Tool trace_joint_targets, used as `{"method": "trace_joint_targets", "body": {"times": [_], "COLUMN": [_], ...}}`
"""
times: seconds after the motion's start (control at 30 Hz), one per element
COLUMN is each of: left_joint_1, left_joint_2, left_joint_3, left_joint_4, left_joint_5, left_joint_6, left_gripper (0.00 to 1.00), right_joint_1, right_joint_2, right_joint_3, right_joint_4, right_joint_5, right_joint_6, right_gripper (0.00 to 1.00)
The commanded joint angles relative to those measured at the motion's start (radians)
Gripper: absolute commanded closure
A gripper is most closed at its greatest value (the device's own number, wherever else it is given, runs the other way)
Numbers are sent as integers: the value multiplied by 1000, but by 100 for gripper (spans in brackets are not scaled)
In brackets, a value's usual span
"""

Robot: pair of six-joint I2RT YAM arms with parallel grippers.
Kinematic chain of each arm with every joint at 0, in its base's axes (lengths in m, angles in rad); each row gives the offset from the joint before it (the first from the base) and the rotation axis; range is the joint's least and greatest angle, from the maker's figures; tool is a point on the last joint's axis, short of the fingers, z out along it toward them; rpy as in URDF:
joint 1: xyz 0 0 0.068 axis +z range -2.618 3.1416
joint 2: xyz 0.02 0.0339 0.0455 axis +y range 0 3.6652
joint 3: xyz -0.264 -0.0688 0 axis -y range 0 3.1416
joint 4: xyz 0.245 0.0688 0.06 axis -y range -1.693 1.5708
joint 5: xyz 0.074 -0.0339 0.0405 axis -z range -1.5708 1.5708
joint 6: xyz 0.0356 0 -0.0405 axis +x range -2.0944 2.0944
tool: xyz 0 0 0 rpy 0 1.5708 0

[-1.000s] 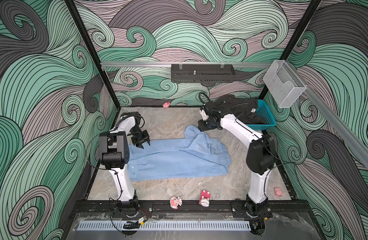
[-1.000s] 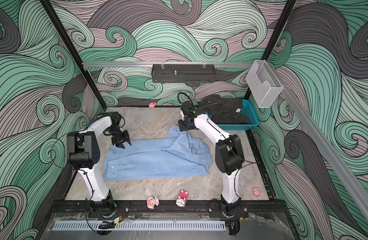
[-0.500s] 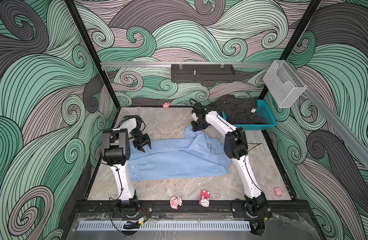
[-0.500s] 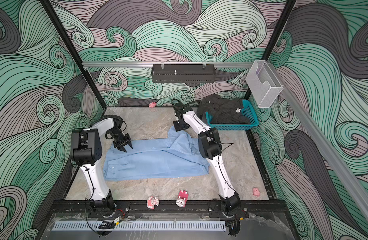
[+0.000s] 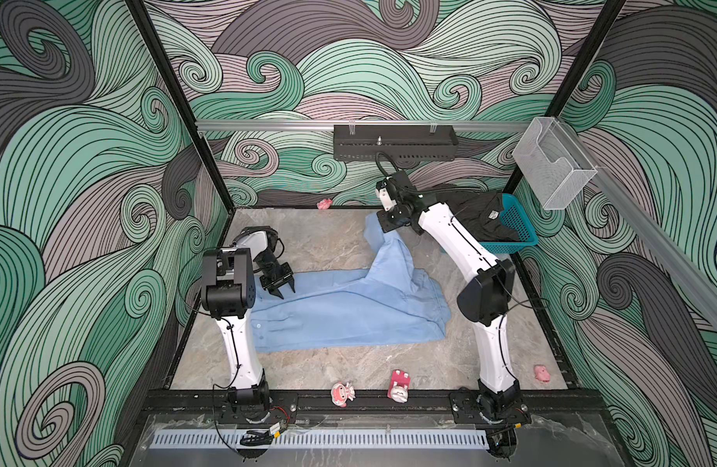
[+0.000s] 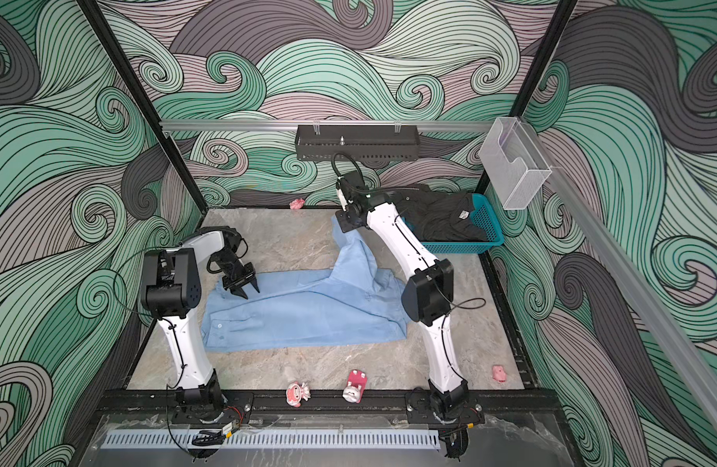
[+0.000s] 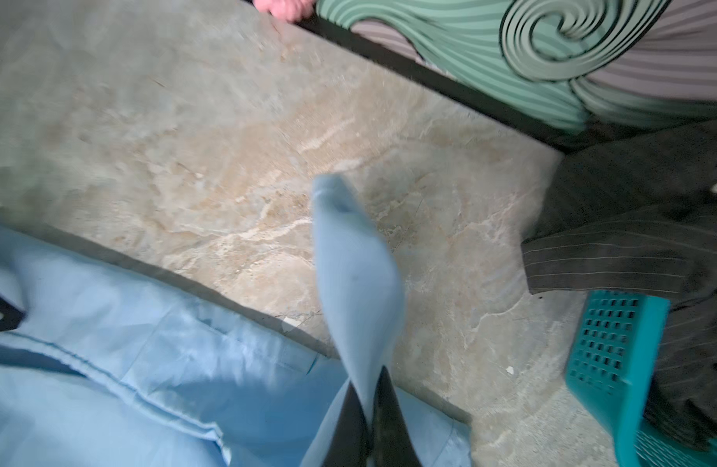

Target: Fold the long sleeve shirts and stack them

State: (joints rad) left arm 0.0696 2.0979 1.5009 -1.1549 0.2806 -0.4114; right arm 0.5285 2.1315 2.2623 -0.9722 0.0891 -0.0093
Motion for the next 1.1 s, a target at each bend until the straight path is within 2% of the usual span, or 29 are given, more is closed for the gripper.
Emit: {"method": "trace_joint_targets", "body": {"times": [0.0,0.27,0.33,0.43,0.57,0.67,0.77,0.87,0.97,1.07], "left_joint_1": [6,6,6,6,3,-12,-49,-85,-116,-145], "left_joint_2": [16,2,-11,-43,-109,-180,-251,-302,-329,-334], "left_joint_3": [8,6,4,3,-16,-39,-65,-86,-105,-113], "left_joint_4": [-9,-5,-2,4,17,31,48,60,68,74], "left_joint_5": [12,19,26,50,104,158,205,215,217,212], "left_joint_6": [2,2,2,-3,-5,3,10,0,-16,-28], "left_gripper": [55,55,54,52,51,50,49,49,49,49], "right_joint_1": [26,151,179,183,125,40,-47,-101,-117,-114], "right_joint_2": [-40,-205,-257,-364,-443,-480,-482,-458,-438,-433], "right_joint_3": [-101,-436,-534,-728,-880,-976,-1051,-1067,-1056,-1042], "right_joint_4": [13,122,155,279,377,467,519,458,345,272], "right_joint_5": [48,11,-29,-158,-308,-446,-515,-471,-338,-263], "right_joint_6": [-19,56,107,217,330,423,496,484,449,422], "right_gripper": [99,98,97,96,95,95,95,94,91,73]}}
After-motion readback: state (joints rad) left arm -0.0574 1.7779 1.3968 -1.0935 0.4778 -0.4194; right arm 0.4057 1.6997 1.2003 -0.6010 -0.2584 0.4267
